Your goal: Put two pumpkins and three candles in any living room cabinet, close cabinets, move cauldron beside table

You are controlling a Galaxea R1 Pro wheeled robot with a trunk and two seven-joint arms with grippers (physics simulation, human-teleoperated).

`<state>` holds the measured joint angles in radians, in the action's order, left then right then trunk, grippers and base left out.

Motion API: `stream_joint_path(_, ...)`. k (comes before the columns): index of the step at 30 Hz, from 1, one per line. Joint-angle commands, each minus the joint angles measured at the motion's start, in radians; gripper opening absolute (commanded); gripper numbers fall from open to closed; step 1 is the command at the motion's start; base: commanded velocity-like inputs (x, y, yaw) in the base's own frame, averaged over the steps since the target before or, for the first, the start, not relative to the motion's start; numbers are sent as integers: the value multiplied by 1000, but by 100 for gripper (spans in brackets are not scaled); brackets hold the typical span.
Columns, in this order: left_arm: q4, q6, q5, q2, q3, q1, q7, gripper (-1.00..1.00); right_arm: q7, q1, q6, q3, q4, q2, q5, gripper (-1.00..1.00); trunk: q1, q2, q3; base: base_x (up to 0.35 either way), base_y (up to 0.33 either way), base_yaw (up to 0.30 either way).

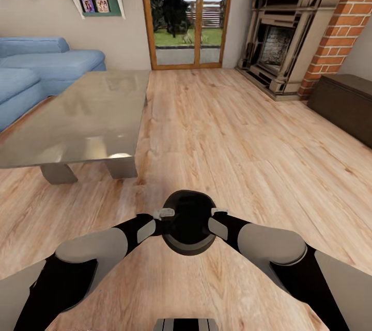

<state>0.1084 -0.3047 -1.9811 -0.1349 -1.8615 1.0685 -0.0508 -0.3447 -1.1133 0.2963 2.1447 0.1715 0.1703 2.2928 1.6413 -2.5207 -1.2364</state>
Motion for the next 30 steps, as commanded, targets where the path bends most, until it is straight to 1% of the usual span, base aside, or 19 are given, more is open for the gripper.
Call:
stream_joint_path(1,2,-2,-12,1,-25,1,-6,-100,15,-2,-3,8,2,-1,-11,-100,0,-1,-1,-5,340,25)
stream_joint_path(15,2,-4,-14,1,-25,1,-6,-100,15,-2,-5,8,2,-2,-12,-100,0,-1,-1,0,340,3)
stream_joint_path(23,2,-4,-14,1,-25,1,-6,-100,15,-2,-5,9,2,-2,-12,-100,0,-1,-4,0,341,187)
stream_joint_path(30,2,-4,-15,1,-25,1,-6,-100,15,-2,-9,9,2,-2,-12,-100,0,-1,-5,0,341,34)
